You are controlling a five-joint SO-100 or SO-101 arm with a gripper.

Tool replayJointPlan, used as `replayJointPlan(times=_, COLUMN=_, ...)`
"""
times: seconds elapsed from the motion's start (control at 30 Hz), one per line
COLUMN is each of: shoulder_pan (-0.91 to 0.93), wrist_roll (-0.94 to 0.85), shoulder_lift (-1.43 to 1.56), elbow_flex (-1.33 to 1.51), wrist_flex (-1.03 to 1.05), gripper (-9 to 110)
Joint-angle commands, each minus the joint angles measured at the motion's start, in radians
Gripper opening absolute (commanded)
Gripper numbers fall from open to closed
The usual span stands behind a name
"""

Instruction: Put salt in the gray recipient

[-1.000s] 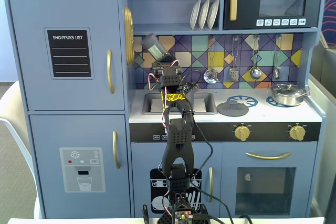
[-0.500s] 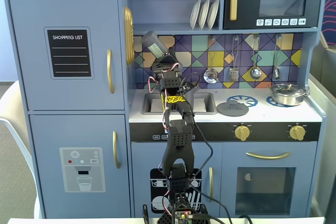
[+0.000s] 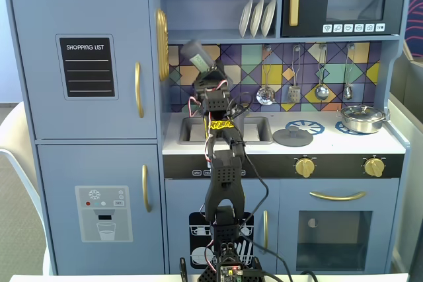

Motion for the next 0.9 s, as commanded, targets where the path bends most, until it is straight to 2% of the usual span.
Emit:
replayJointPlan(times=0.0, shoulder_pan=0.083, wrist_roll=-0.322, shoulder_lift=-0.057, elbow_flex=-0.27, wrist_flex=0.301, gripper=0)
replayJointPlan(times=0.13, shoulder_pan=0.219, wrist_roll=-0.834, shoulder_lift=-0.054, elbow_flex=-0.327, wrist_flex=0.284, gripper=0)
replayJointPlan(times=0.3, shoulder_pan=0.44, wrist_roll=-1.373, shoulder_lift=-0.025, elbow_flex=-0.341, wrist_flex=0.221, gripper=0)
replayJointPlan(times=0.47, shoulder_pan=0.664, wrist_roll=-2.06, shoulder_lift=0.005, elbow_flex=-0.222, wrist_flex=0.115, gripper=0)
replayJointPlan(times=0.57, shoulder_pan=0.782, wrist_roll=-2.368, shoulder_lift=0.008, elbow_flex=-0.12, wrist_flex=0.011, gripper=0)
replayJointPlan(times=0.67, shoulder_pan=0.862, wrist_roll=-2.548, shoulder_lift=0.015, elbow_flex=0.015, wrist_flex=-0.181, gripper=0)
replayJointPlan(times=0.87, shoulder_pan=0.913, wrist_roll=-2.617, shoulder_lift=0.006, elbow_flex=0.181, wrist_flex=-0.368, gripper=0)
